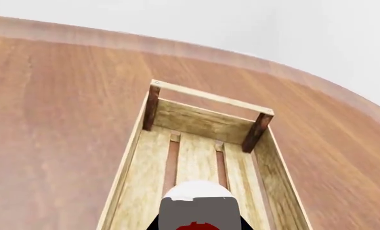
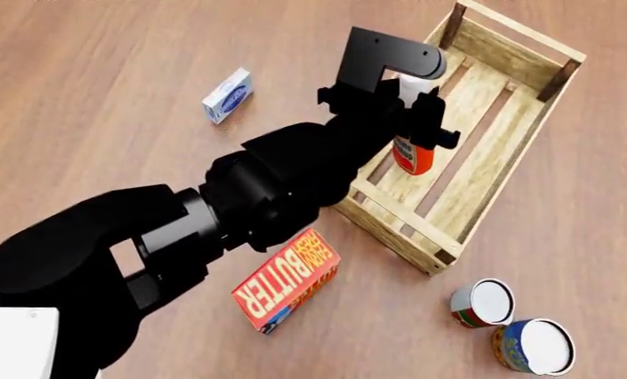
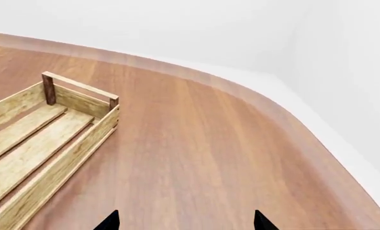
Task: Pick up the ketchup, and put it in the wooden tray.
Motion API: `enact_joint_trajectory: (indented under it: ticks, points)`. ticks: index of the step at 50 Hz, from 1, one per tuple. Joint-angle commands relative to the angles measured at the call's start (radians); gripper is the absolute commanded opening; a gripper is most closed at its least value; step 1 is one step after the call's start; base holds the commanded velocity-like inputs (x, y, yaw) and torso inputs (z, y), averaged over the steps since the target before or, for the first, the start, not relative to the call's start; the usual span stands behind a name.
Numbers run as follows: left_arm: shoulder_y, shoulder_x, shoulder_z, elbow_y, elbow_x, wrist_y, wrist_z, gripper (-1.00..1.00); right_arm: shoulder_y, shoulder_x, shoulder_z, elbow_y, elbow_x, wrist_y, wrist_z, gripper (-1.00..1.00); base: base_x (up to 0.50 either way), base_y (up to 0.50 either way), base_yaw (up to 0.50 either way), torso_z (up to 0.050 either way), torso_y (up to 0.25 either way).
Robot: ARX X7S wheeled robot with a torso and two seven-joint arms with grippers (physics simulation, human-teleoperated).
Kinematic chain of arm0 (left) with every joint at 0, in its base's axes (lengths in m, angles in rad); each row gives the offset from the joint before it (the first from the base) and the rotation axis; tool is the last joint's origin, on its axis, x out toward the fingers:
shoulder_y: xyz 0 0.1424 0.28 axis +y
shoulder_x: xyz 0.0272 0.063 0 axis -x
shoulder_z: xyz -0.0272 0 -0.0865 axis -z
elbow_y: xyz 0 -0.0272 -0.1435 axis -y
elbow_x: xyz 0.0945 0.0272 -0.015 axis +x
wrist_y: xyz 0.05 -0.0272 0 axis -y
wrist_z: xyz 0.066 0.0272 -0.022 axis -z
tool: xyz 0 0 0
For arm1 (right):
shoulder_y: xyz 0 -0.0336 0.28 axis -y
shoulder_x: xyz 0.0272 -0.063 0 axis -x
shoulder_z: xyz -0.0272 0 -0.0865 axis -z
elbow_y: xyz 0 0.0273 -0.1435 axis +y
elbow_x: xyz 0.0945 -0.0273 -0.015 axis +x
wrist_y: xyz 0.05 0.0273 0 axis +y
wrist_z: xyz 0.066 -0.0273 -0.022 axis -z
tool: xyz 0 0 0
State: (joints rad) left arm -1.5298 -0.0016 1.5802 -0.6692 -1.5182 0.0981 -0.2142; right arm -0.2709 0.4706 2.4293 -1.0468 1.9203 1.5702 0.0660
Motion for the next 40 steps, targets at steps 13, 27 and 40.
enact_joint_trajectory:
  ticks: [13, 27, 40]
  points:
    - [0.053, 0.002, -0.019, 0.032, 0.165, 0.036, -0.048, -1.0, -0.002, -0.008, 0.0, 0.0, -0.022, 0.0, -0.013, 1.0, 0.0, 0.0, 0.0, 0.0, 0.0]
    - [0.073, 0.002, -0.02, 0.032, 0.166, 0.016, -0.045, -1.0, 0.0, -0.008, -0.005, 0.0, -0.021, 0.0, -0.003, 1.0, 0.0, 0.0, 0.0, 0.0, 0.0]
    - [0.093, 0.002, -0.02, 0.016, 0.154, 0.022, -0.036, -1.0, -0.001, -0.006, -0.009, 0.0, -0.015, 0.0, 0.008, 1.0, 0.0, 0.0, 0.0, 0.0, 0.0]
